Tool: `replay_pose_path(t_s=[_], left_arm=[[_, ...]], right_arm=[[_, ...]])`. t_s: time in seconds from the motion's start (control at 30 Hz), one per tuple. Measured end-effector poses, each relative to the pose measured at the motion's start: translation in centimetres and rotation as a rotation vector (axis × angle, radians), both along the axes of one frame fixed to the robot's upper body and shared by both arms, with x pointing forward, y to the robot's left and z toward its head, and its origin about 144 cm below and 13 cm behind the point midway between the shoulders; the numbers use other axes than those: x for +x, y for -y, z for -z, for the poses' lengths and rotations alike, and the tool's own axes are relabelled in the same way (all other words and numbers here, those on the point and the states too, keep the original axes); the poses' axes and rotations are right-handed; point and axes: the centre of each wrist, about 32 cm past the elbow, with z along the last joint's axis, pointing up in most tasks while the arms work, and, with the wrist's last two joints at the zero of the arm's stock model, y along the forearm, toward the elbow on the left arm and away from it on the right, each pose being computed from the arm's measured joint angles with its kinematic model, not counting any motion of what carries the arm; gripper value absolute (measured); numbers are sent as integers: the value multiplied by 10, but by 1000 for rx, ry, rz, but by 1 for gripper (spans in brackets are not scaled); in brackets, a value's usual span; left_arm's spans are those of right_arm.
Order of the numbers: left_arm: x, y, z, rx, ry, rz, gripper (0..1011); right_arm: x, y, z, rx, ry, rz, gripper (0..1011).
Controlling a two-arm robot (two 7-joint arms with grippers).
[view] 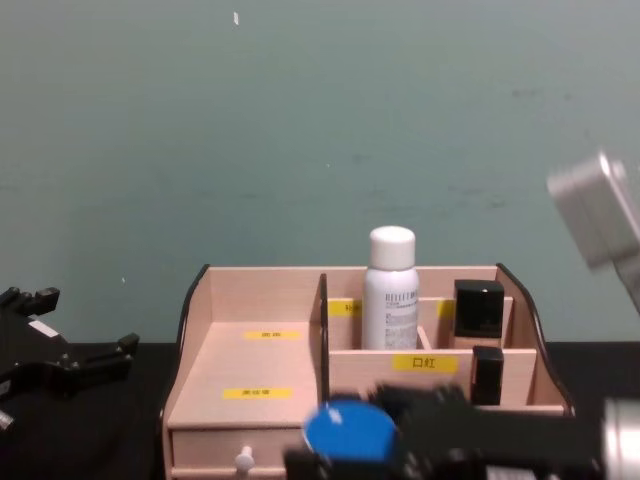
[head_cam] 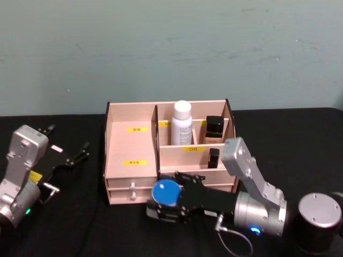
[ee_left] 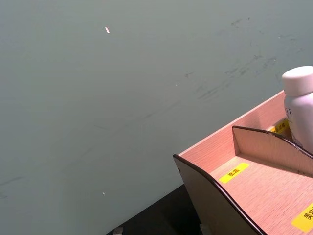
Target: Pick up the facial cleanser and watermelon frost from the table and place them into the tiered storage box.
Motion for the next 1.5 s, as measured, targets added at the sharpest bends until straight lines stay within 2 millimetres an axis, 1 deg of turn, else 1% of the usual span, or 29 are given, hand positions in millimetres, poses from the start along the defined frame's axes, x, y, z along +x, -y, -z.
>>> replay_pose_path(t_s=[0.07, 0.1, 0.23, 0.3, 0.47, 0.63, 0.83, 1.5], left_arm=[[0, 0, 0, 0, 0, 0, 1010], [0, 0, 0, 0, 0, 0, 1010], [0, 0, 0, 0, 0, 0, 1010], [0, 0, 0, 0, 0, 0, 1010], [0, 0, 0, 0, 0, 0, 1010], [0, 0, 0, 0, 0, 0, 1010], [0, 0, 0, 0, 0, 0, 1009], [0, 0, 0, 0, 0, 0, 1009]], right_arm=[[3, -4, -6, 10, 17, -3, 722], [6, -9, -13, 21, 35, -3, 722], [17, -20, -29, 48, 77, 3, 722], [21, -23, -33, 55, 87, 8, 722], [41, -36, -46, 79, 118, 29, 723], [58, -45, -54, 77, 138, 36, 722], [72, -51, -52, 61, 124, 44, 723], [91, -61, -33, 32, 62, 49, 723]])
